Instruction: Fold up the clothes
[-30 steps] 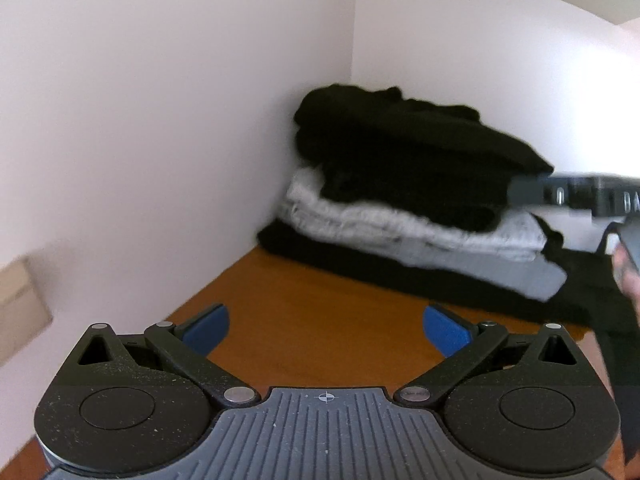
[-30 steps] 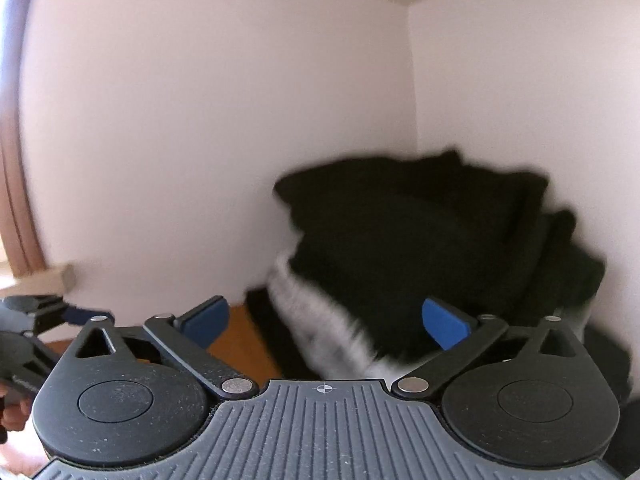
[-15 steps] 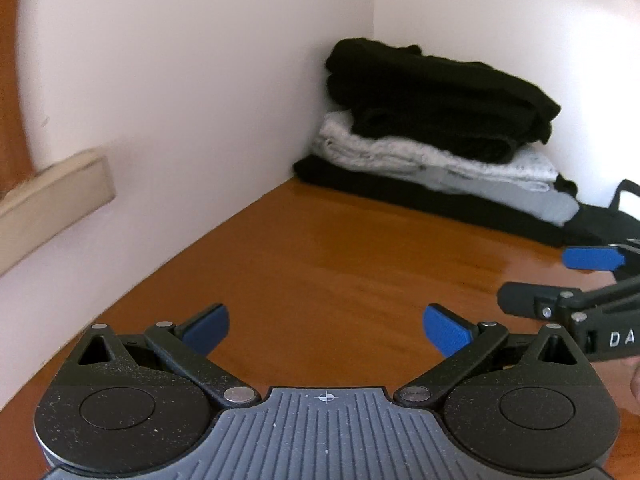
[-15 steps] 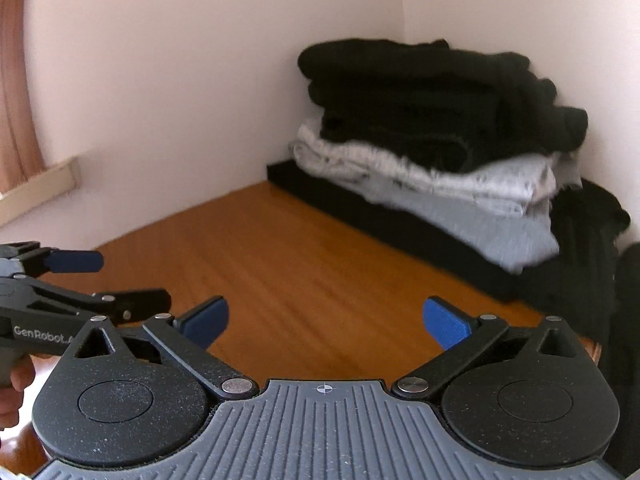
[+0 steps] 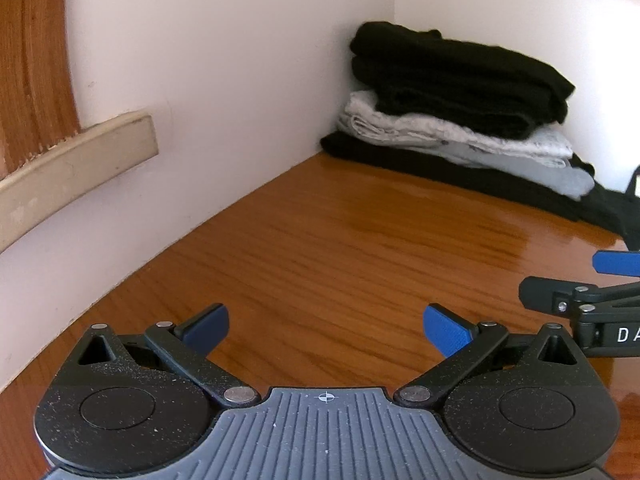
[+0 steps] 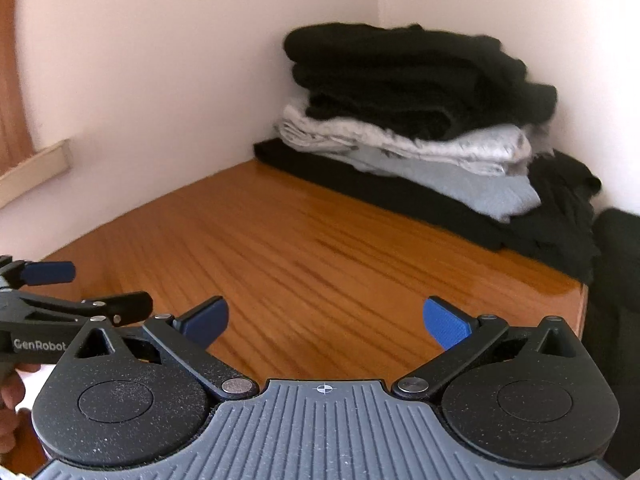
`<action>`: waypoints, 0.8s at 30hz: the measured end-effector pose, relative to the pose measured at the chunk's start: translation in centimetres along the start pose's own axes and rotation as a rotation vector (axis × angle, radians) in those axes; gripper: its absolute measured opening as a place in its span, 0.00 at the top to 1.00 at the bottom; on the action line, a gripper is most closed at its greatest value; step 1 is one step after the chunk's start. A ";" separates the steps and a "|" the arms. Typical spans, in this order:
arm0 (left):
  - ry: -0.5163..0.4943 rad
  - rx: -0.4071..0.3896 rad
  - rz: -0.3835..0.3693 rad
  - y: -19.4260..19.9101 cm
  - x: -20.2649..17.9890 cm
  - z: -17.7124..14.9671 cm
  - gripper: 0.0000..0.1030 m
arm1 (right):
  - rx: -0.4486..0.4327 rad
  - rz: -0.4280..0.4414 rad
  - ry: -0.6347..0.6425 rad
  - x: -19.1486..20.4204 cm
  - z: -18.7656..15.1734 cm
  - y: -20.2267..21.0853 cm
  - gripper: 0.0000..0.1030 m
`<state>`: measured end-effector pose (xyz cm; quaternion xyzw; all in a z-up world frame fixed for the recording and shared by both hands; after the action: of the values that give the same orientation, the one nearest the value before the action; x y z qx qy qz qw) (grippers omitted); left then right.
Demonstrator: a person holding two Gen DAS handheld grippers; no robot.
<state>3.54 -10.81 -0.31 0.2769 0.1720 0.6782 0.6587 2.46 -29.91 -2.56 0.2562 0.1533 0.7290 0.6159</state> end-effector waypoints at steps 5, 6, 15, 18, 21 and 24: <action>-0.011 0.036 0.013 -0.5 -0.2 -0.5 0.00 | 0.058 -0.071 -0.044 0.3 -0.5 -0.4 0.00; 0.004 0.044 0.007 -0.7 0.0 -0.7 0.00 | 0.064 -0.084 -0.044 0.4 -0.6 -0.5 0.00; 0.019 0.053 -0.002 -0.7 0.3 -0.7 0.00 | 0.058 -0.196 -0.078 1.0 -1.3 -0.3 0.00; 0.013 0.052 -0.009 -0.6 0.3 -0.6 0.00 | 0.056 -0.201 -0.081 1.1 -1.5 -0.2 0.00; 0.012 0.052 -0.012 -0.6 0.3 -0.6 0.00 | 0.055 -0.199 -0.078 1.1 -1.4 -0.5 0.00; 0.011 0.052 -0.013 -0.6 0.3 -0.6 0.00 | 0.056 -0.199 -0.078 1.1 -1.4 -0.4 0.00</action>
<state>3.63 -10.41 -1.07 0.2889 0.1948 0.6706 0.6549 1.88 -28.60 -3.74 0.2848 0.1742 0.6491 0.6836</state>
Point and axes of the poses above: each gripper's, at about its wrist camera, not at the fingertips, and y roughly against the way its jaws point, x to its left, z to its top, the point moved 2 cm from there along -y, roughly the way its jaws point, and after that the axes turned 10 degrees about z, right-handed, at the moved point
